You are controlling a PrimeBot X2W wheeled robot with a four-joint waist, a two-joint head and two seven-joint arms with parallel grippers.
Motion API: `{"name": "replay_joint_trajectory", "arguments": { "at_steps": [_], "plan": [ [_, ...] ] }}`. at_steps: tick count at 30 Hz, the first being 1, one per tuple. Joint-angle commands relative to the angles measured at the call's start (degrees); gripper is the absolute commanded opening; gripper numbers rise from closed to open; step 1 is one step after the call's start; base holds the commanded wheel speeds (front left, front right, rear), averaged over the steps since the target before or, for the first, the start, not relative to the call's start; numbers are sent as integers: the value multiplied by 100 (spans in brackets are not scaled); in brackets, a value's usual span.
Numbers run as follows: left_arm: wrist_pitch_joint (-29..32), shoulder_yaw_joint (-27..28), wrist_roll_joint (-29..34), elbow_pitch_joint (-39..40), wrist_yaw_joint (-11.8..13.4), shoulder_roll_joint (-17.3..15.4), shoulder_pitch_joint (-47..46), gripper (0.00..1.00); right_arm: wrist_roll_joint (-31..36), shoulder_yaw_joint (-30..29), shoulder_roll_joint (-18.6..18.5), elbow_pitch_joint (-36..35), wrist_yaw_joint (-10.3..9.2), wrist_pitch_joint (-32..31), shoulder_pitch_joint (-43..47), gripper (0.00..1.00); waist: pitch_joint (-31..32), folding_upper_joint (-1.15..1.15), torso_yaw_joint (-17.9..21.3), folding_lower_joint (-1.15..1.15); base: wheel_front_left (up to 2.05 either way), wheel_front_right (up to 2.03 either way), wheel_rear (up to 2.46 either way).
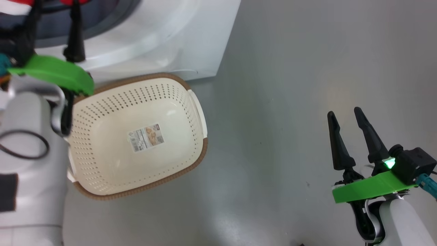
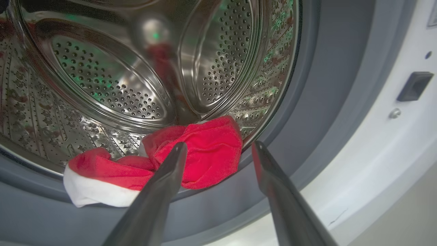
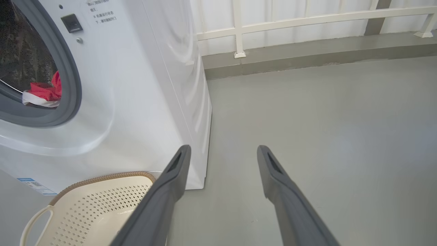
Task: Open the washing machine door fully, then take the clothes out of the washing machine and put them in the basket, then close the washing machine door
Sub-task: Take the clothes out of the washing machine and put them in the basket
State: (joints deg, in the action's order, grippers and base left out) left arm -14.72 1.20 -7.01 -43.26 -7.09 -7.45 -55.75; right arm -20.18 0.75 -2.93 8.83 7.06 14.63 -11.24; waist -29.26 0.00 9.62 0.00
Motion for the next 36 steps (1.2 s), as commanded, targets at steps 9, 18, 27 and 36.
{"name": "replay_joint_trajectory", "arguments": {
  "at_steps": [9,18,27,36],
  "plan": [
    [-28,103,190,-910,128,-516,-1275,100,-162,278,4,-216,43,37,-286,100,-662,0,323,0,0,0,0],
    [-28,102,249,-1509,339,-731,-2214,100,-328,401,4,-253,43,37,-530,100,-1038,0,548,0,0,0,0],
    [-28,48,304,-2073,524,-929,-2752,100,-440,528,5,-285,43,37,-641,100,-1261,0,729,0,0,0,0],
    [123,-41,310,-2825,635,-1101,-3090,100,-485,547,5,-305,43,37,-651,100,-1314,0,839,0,0,0,0]
  ]
}}
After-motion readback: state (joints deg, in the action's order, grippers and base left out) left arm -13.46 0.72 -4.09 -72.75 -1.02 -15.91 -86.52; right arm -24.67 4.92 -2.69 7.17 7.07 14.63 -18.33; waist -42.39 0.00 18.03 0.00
